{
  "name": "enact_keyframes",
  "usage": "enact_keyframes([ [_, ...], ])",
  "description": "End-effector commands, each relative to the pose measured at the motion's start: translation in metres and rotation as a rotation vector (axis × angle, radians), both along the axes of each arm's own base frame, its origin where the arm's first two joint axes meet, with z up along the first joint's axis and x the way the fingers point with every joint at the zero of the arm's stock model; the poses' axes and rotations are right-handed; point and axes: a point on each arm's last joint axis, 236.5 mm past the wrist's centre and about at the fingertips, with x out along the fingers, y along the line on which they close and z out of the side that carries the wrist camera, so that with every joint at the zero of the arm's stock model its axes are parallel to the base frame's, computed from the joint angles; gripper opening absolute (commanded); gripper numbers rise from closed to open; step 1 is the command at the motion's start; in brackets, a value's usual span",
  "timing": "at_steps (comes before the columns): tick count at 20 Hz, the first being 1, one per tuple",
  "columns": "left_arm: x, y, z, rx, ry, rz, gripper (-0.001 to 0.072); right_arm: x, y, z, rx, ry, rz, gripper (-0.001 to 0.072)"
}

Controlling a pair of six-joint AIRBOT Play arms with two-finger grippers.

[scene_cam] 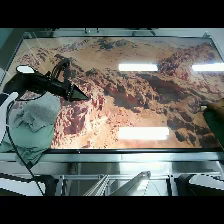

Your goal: Fold the shirts.

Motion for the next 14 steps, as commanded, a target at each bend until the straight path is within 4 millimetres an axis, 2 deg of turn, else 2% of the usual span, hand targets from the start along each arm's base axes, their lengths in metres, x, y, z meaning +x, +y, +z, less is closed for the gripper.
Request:
enact_keyframes([
  [1,-0.006,-0.010,-0.010,-0.003,0.033,-0.035,0.0013,-0.055,0.007,-0.053,0.077,0.209,-0.047,0.0026],
  [3,-0.006,-0.009,-0.010,-0.004,0.038,-0.033,0.0013,-0.070,0.012,-0.078,0.104,0.242,-0.081,0.0027],
  [5,-0.005,-0.005,-0.009,-0.007,0.042,-0.028,0.0013,-0.075,0.011,-0.083,0.108,0.242,-0.100,0.0028],
  [6,-0.005,-0.004,-0.008,-0.011,0.045,-0.029,0.0013,-0.075,0.011,-0.082,0.107,0.241,-0.101,0.0090],
  [7,-0.006,-0.003,-0.006,-0.018,0.048,-0.032,0.0013,-0.076,0.013,-0.081,0.111,0.244,-0.103,0.0366],
  [8,-0.005,0.000,-0.006,-0.020,0.049,-0.026,0.0013,-0.076,0.015,-0.079,0.115,0.246,-0.103,0.0718],
  [10,-0.005,0.000,-0.006,-0.021,0.049,-0.026,0.0014,-0.072,0.017,-0.076,0.114,0.220,-0.100,0.0695],
  [11,-0.004,0.000,-0.005,-0.023,0.049,-0.023,0.0013,-0.063,0.018,-0.075,0.108,0.174,-0.096,0.0695],
  [12,-0.003,-0.002,-0.001,-0.042,0.048,-0.016,0.0013,-0.042,0.020,-0.072,0.105,0.081,-0.083,0.0695],
  [13,0.002,-0.004,0.008,-0.083,0.043,0.001,0.0011,-0.013,0.022,-0.067,0.101,-0.036,-0.051,0.0694],
  [14,0.009,-0.003,0.020,-0.113,0.019,0.013,0.0004,0.027,0.029,-0.059,0.104,-0.193,0.002,0.0694],
])
